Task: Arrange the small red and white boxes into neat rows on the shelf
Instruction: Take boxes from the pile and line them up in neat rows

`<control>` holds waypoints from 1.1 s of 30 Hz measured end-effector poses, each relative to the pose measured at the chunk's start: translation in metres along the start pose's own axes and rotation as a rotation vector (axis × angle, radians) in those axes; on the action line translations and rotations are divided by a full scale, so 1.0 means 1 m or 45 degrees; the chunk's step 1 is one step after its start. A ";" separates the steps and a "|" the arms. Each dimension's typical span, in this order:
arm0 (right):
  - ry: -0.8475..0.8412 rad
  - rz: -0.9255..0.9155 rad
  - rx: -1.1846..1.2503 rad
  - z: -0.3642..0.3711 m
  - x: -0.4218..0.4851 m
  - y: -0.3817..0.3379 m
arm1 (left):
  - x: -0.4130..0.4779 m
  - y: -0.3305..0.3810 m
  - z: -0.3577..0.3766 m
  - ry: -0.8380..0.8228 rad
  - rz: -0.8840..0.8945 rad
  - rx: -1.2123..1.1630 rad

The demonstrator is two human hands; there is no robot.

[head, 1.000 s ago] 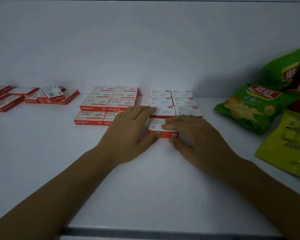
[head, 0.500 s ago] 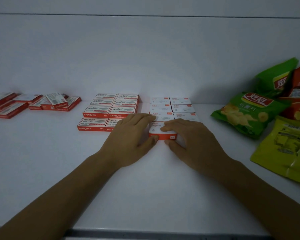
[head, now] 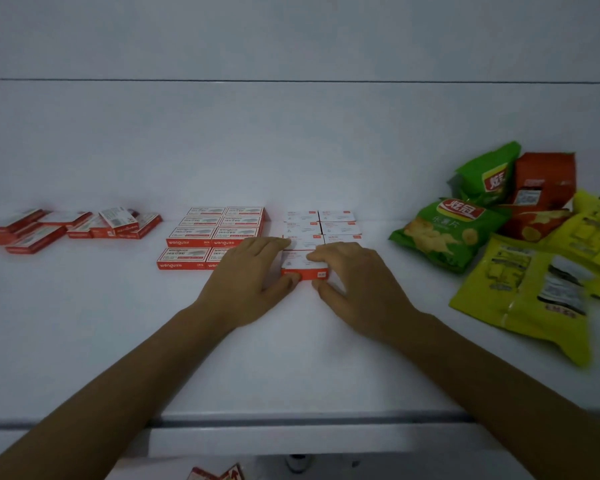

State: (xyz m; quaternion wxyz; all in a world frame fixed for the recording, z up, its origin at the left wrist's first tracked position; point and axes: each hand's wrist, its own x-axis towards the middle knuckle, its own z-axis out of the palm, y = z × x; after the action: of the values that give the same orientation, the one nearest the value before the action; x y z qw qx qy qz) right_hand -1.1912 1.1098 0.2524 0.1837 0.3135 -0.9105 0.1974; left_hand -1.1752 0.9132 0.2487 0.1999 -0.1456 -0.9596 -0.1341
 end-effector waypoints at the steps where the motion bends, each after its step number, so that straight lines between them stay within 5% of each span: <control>1: -0.007 -0.004 -0.012 0.000 -0.001 0.000 | 0.000 0.000 0.000 -0.009 -0.011 0.005; 19: 0.038 0.026 -0.109 -0.009 0.036 -0.033 | 0.000 -0.018 -0.024 0.001 0.187 0.115; 27: 0.059 0.061 0.315 0.046 0.107 -0.133 | -0.065 -0.134 -0.087 -0.040 0.082 0.141; 33: -0.048 -0.052 0.278 0.107 0.141 -0.226 | -0.114 -0.228 -0.119 -0.095 -0.073 0.038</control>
State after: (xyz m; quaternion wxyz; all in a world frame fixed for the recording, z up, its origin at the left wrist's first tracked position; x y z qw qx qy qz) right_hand -1.1720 0.8251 0.2811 0.1354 0.3536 -0.8803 0.2858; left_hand -1.1099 0.6394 0.2598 0.1620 -0.1199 -0.9721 -0.1198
